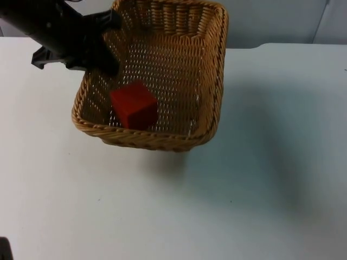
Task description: Pick up the basket with the left hand and place the cube into the basket with the right hand.
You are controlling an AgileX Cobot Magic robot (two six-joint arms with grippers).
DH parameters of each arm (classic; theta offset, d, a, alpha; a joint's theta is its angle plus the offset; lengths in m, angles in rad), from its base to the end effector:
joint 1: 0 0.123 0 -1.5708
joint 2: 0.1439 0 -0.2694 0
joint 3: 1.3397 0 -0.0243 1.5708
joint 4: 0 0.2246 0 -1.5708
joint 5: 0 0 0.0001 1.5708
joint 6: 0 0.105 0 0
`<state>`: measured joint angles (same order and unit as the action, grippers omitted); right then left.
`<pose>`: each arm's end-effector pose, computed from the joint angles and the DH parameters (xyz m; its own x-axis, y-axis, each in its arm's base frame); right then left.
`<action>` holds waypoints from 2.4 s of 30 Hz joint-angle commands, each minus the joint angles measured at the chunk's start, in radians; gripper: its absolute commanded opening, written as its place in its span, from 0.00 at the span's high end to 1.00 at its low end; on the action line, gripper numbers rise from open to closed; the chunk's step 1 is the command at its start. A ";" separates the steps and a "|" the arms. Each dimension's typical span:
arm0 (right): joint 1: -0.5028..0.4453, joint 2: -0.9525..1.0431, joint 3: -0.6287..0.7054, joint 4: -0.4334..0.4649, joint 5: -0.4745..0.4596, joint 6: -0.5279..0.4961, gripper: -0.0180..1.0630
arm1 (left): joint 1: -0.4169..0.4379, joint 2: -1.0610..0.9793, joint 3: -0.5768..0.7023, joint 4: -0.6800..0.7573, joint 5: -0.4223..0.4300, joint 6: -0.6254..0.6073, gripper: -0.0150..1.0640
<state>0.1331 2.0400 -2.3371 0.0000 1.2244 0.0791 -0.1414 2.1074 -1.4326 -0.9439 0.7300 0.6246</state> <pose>0.4204 0.0563 0.3718 -0.7463 -0.0202 -0.6653 -0.0740 0.9959 0.0527 0.4001 -0.1143 0.1505 -0.9209 -0.0169 -0.3894 0.2179 0.8061 -0.5502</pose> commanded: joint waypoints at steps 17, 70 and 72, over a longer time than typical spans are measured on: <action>-0.005 -0.007 -0.005 0.025 -0.003 0.000 0.97 | -0.041 0.180 -0.009 -0.013 0.044 -0.004 0.44; -0.005 -1.368 1.076 -0.384 -0.338 0.287 0.97 | -0.103 -1.199 0.164 1.003 0.226 -0.533 0.99; -0.005 -1.550 1.311 -0.336 -0.436 0.250 0.97 | -0.103 -1.350 0.393 1.003 0.144 -0.555 0.99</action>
<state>0.1331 0.6697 -1.2499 -0.3828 0.9096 0.3508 -0.2423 0.9125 -1.2590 0.0611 0.9772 0.1082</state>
